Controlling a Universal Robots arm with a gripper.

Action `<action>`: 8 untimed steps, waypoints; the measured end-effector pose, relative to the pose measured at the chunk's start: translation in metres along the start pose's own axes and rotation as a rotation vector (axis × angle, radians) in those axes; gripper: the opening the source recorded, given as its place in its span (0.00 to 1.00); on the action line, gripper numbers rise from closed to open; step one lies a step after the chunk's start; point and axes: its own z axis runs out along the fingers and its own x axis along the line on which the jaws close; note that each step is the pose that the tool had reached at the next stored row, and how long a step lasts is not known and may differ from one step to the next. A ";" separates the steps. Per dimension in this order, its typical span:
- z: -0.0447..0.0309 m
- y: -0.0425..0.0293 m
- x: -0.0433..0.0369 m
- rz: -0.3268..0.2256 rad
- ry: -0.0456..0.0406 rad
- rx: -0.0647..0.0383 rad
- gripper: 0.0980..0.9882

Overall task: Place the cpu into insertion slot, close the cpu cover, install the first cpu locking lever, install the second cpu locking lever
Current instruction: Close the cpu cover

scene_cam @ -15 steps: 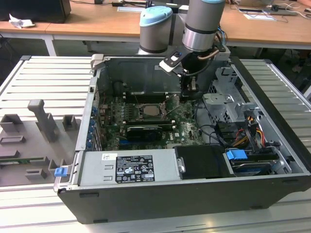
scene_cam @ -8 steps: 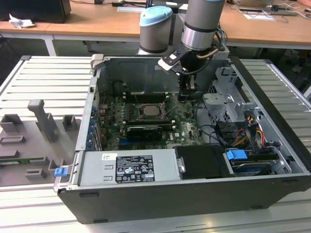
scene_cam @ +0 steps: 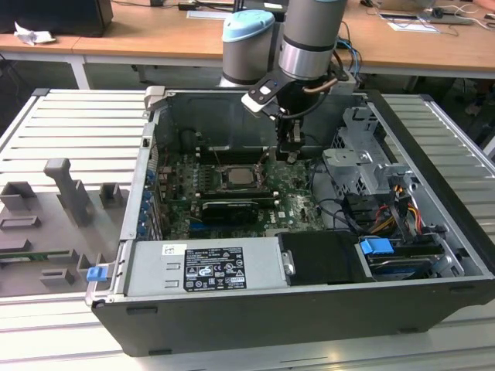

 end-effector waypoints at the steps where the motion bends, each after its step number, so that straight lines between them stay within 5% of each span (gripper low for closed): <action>1: 0.0000 -0.0007 0.0000 0.000 0.0000 0.000 0.01; 8: 0.0005 -0.0044 0.0000 0.000 0.0000 0.000 0.01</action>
